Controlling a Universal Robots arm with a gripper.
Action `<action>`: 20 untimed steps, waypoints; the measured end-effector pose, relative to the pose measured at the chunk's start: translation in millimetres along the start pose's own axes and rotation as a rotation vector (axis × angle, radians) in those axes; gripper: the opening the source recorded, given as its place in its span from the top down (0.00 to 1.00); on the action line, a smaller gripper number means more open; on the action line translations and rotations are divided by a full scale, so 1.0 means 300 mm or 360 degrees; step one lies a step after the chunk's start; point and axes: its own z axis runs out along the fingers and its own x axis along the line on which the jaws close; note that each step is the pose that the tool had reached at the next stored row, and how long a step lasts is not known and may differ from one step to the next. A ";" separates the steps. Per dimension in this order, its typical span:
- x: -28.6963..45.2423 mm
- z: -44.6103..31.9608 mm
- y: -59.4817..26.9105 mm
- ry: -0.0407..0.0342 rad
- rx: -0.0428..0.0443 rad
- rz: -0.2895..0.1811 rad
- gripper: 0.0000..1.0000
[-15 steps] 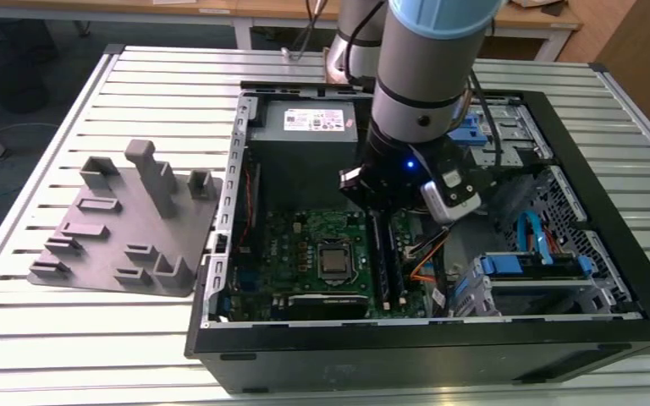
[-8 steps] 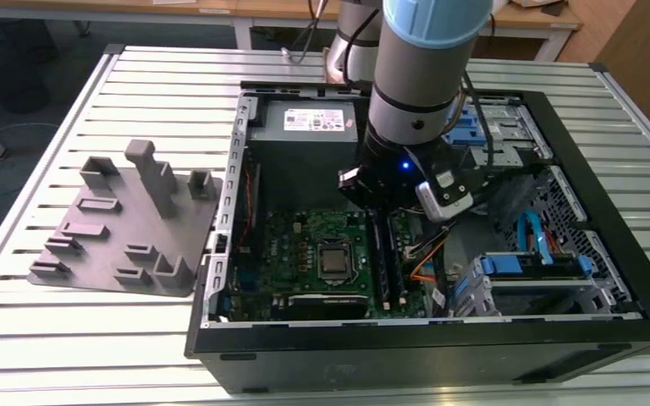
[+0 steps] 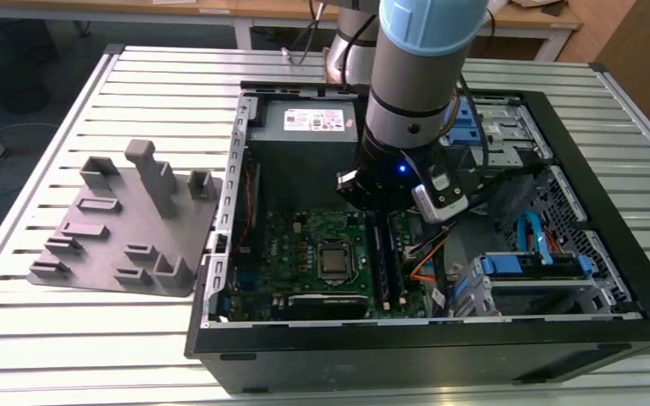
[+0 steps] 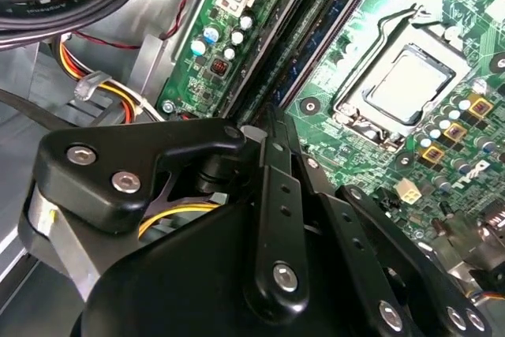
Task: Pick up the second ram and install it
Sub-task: 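Press down the second ram until it locks into place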
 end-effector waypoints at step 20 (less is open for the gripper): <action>0.002 -0.008 -0.125 -0.0001 0.0023 -0.0001 0.93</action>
